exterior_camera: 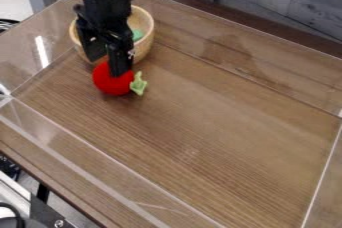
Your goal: Move the red fruit to the left
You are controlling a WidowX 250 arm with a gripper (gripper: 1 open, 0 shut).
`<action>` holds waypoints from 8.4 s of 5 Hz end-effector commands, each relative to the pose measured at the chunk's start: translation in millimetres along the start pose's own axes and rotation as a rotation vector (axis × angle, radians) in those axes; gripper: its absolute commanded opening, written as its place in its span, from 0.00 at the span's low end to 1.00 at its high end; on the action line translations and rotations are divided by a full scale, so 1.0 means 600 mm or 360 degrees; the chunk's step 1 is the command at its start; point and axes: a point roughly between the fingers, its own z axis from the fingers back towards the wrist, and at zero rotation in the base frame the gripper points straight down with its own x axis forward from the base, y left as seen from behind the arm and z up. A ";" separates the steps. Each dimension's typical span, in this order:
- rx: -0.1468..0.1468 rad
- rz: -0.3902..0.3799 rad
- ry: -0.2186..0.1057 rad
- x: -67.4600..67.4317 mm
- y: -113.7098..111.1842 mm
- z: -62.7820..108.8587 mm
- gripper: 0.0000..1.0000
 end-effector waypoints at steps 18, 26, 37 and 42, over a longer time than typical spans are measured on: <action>-0.0017 0.0295 -0.0303 0.052 0.118 0.100 0.00; -0.0104 0.0380 -0.0136 0.058 0.128 -0.007 0.00; -0.0156 0.0469 -0.0139 0.049 0.112 0.039 1.00; -0.0133 0.0477 -0.0104 0.058 0.149 -0.022 0.00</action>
